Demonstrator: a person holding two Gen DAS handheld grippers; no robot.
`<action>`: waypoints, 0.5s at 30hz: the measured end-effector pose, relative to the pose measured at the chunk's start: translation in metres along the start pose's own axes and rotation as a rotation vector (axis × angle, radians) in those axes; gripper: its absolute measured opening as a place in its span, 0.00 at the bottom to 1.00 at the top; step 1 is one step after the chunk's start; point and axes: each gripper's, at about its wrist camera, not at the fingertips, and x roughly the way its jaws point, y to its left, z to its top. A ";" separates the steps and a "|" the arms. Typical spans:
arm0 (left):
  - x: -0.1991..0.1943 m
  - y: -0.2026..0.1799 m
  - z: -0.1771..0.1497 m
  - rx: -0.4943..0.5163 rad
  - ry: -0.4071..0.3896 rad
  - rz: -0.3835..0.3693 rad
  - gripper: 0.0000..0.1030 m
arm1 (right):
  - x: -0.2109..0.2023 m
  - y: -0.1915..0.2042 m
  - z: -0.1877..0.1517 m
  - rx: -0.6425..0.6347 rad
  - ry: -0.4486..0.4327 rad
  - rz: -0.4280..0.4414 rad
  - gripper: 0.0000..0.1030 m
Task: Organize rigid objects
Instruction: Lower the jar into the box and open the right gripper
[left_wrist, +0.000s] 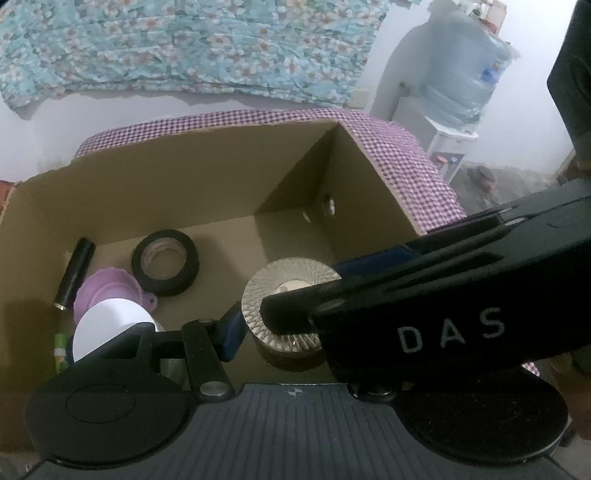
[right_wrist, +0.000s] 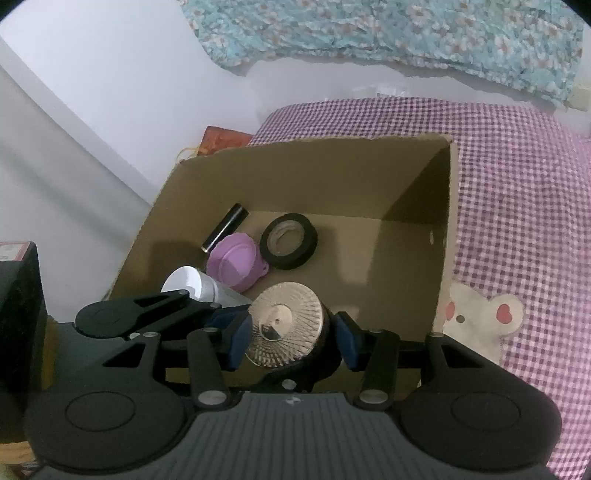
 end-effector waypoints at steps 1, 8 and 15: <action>0.001 -0.001 0.000 0.004 0.001 0.003 0.56 | 0.000 -0.002 -0.001 -0.001 -0.003 -0.003 0.52; -0.004 -0.006 -0.002 0.029 -0.035 -0.009 0.56 | -0.004 -0.010 -0.005 0.024 -0.031 0.013 0.50; -0.016 -0.008 -0.003 0.035 -0.070 -0.009 0.62 | -0.029 -0.018 -0.012 0.077 -0.111 0.071 0.50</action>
